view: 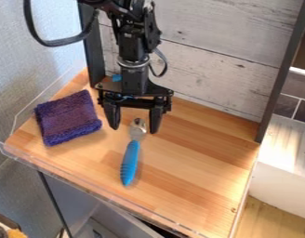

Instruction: Move the blue object from the left of the table and put it on the right side of the spoon

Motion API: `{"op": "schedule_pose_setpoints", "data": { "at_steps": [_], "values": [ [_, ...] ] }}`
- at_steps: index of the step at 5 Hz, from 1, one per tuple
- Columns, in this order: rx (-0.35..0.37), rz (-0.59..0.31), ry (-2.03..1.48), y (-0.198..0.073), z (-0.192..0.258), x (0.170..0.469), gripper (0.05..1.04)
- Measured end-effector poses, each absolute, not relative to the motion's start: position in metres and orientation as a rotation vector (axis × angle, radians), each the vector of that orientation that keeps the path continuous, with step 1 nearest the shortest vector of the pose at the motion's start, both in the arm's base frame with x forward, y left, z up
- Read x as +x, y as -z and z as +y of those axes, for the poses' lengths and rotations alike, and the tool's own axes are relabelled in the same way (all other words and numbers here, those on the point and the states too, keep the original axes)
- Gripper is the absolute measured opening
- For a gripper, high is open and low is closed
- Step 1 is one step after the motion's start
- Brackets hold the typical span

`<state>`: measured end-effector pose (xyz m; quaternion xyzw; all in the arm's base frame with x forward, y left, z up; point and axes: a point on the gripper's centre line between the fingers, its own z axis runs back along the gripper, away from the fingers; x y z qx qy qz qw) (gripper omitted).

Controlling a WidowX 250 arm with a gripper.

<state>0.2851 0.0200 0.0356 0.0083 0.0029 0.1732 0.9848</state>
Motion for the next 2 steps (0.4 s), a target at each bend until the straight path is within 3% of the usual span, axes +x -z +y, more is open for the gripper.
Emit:
{"op": "schedule_pose_setpoints", "data": {
  "at_steps": [2],
  "values": [
    [-0.004,0.028,-0.388,-0.029,0.033,0.285,1.001]
  ]
}}
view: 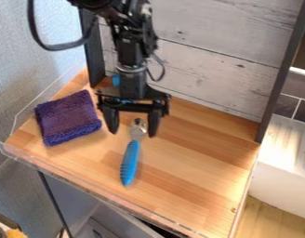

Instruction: Move the blue object from the left of the table and put it on the right side of the spoon

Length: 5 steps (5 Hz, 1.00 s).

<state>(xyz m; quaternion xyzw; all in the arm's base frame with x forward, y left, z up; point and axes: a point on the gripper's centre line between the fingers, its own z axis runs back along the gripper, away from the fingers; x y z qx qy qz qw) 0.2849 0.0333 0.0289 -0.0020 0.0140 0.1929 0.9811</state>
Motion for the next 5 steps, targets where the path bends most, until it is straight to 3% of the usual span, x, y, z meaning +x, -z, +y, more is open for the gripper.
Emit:
{"op": "schedule_pose_setpoints", "data": {
  "at_steps": [2,4,5],
  "values": [
    [-0.034,-0.045,-0.548,-0.027,0.085,0.297,1.001],
    [-0.014,-0.198,-0.596,-0.024,0.106,0.334,1.001],
    [0.015,-0.210,-0.603,-0.016,0.117,0.353,1.001]
  ]
}}
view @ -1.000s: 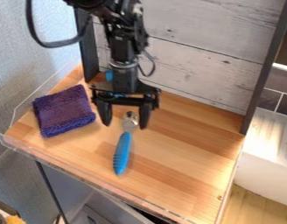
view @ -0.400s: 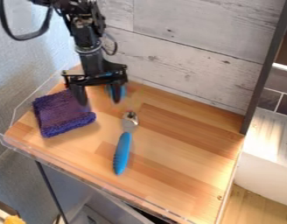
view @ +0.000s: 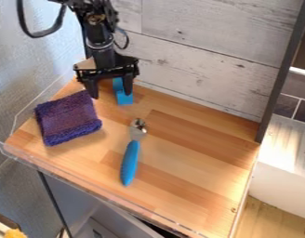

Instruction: Move the blue object from the left of the table and put it on the right side of the spoon

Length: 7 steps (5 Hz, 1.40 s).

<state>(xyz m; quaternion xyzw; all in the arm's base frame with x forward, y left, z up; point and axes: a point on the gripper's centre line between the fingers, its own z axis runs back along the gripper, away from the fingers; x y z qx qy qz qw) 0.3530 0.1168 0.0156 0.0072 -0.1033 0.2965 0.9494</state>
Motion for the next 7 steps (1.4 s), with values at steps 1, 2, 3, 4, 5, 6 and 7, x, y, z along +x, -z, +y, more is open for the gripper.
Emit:
{"op": "schedule_pose_setpoints", "data": {
  "at_steps": [1,2,3,4,5,6,7],
  "values": [
    [0.047,-0.225,-0.643,-0.007,0.127,0.367,1.001],
    [0.088,-0.224,-0.668,0.008,0.131,0.378,1.001],
    [0.088,-0.233,-0.681,0.014,0.135,0.393,1.001],
    [0.059,-0.201,-0.679,0.035,0.130,0.396,1.001],
    [0.067,-0.202,-0.680,0.037,0.132,0.402,0.949],
    [0.064,-0.223,-0.678,0.037,0.130,0.406,0.672],
    [0.061,-0.226,-0.685,0.039,0.130,0.405,0.623]
  ]
}}
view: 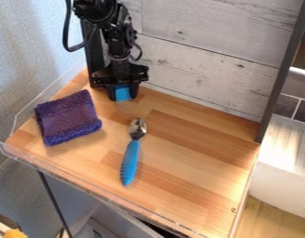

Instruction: Move the blue object from the left of the table and put it on the right side of the spoon

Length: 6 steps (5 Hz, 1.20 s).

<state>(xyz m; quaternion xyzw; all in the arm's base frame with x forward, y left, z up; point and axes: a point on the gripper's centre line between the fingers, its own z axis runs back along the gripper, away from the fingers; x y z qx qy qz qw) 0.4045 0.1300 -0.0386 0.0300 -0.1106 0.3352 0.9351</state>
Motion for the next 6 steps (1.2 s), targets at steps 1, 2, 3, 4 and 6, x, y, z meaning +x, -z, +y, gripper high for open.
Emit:
{"op": "schedule_pose_setpoints", "data": {
  "at_steps": [1,2,3,4,6],
  "values": [
    [0.056,-0.225,-0.679,0.039,0.128,0.402,0.623],
    [0.048,-0.214,-0.669,0.039,0.125,0.395,0.623],
    [0.055,-0.207,-0.697,0.023,0.122,0.384,0.623],
    [0.056,-0.226,-0.716,0.001,0.120,0.373,0.623],
    [0.034,-0.228,-0.813,-0.043,0.087,0.321,0.622]
  ]
}}
